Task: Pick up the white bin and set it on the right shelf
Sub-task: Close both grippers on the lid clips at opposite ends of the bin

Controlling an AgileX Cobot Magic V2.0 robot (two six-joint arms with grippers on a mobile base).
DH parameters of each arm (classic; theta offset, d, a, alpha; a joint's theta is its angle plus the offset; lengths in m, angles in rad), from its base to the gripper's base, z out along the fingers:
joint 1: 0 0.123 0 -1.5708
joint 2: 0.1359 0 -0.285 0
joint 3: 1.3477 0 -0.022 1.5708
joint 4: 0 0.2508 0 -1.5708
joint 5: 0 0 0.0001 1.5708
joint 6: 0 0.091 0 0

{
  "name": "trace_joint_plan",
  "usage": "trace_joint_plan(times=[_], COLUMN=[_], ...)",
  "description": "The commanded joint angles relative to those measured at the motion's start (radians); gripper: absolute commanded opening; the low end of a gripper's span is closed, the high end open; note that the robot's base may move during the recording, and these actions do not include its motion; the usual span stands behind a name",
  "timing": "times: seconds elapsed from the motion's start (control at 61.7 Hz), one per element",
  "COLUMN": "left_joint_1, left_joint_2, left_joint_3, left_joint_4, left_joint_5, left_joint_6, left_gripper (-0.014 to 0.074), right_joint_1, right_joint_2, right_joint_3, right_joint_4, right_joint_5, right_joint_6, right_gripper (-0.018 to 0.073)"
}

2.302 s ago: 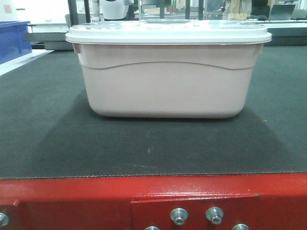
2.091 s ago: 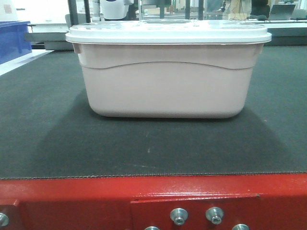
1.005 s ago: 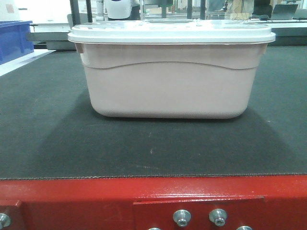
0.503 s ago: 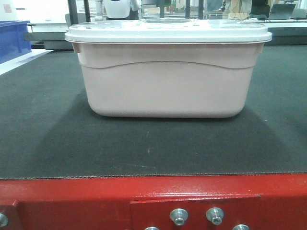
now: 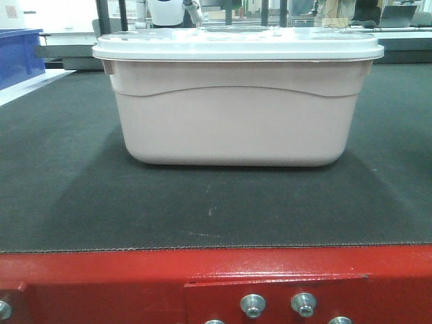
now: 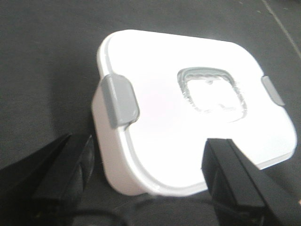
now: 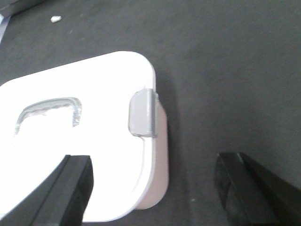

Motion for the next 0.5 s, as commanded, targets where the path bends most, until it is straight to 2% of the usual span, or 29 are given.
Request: trace_joint_plan(times=[0.0, 0.065, 0.13, 0.211, 0.357, 0.486], left_joint_1=[0.030, 0.054, 0.069, 0.083, 0.087, 0.087], left_joint_2=[0.049, 0.116, 0.180, 0.269, 0.418, 0.521], left_joint_3=[-0.084, -0.116, -0.142, -0.164, -0.190, -0.227], left_joint_4=[-0.187, -0.279, -0.337, -0.404, -0.523, -0.569], left_joint_5=[0.060, 0.113, 0.151, 0.197, 0.262, 0.295], left_joint_6=[0.073, 0.113, 0.135, 0.169, 0.221, 0.226], left_gripper=[0.0391, 0.0391, 0.0391, 0.0391, 0.0391, 0.0391], right_joint_1=[-0.082, -0.165, -0.239, -0.306, -0.318, -0.294], right_joint_2=[0.057, 0.117, 0.179, 0.270, 0.440, 0.527], right_joint_3=[-0.098, -0.122, -0.120, -0.119, -0.119, -0.119], right_joint_4=[0.220, 0.417, 0.606, 0.782, 0.935, 0.979], right_joint_5=[0.059, 0.144, 0.230, 0.357, 0.498, 0.504], right_joint_6=[-0.149, -0.281, -0.396, -0.544, -0.667, -0.712], right_gripper=[0.0622, 0.0622, 0.0622, 0.0622, 0.0622, 0.0622])
